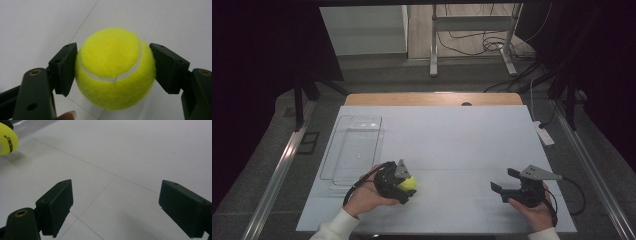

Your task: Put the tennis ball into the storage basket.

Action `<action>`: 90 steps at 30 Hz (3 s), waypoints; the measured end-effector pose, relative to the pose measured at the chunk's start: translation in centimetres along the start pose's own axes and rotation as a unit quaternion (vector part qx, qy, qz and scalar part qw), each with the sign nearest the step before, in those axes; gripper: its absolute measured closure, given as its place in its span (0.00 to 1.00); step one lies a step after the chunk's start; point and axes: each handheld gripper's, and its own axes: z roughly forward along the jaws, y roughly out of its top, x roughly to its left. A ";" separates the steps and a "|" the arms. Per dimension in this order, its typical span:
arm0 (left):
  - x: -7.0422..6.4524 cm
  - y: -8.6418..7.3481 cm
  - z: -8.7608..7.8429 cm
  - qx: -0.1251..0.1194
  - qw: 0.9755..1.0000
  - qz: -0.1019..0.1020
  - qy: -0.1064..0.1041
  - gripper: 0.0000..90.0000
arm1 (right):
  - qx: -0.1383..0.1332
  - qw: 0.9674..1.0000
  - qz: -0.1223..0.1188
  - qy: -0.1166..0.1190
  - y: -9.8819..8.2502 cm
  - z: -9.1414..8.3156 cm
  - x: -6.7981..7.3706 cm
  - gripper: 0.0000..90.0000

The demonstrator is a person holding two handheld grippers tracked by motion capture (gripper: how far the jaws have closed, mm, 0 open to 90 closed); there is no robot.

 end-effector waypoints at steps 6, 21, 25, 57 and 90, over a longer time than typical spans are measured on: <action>0.3 -0.1 -0.3 -0.015 1.000 -0.009 0.000 0.30 | 0.001 1.000 0.000 0.000 0.0 0.0 0.0 0.14; 0.7 -0.1 -1.4 -0.046 0.998 -0.031 -0.002 0.30 | 0.002 1.000 0.000 -0.001 -0.1 0.0 0.0 0.14; 1.0 -0.1 -1.9 -0.049 0.998 -0.037 0.005 0.30 | 0.002 1.000 0.000 -0.002 -0.1 0.1 0.0 0.14; 2.6 0.1 -4.6 -0.120 0.990 -0.063 0.042 0.30 | 0.003 1.000 0.000 -0.002 -0.1 0.2 0.0 0.15; 5.7 -0.4 -6.3 -0.200 0.971 -0.113 0.071 0.30 | 0.004 1.000 -0.002 -0.007 -0.2 0.1 -0.1 0.15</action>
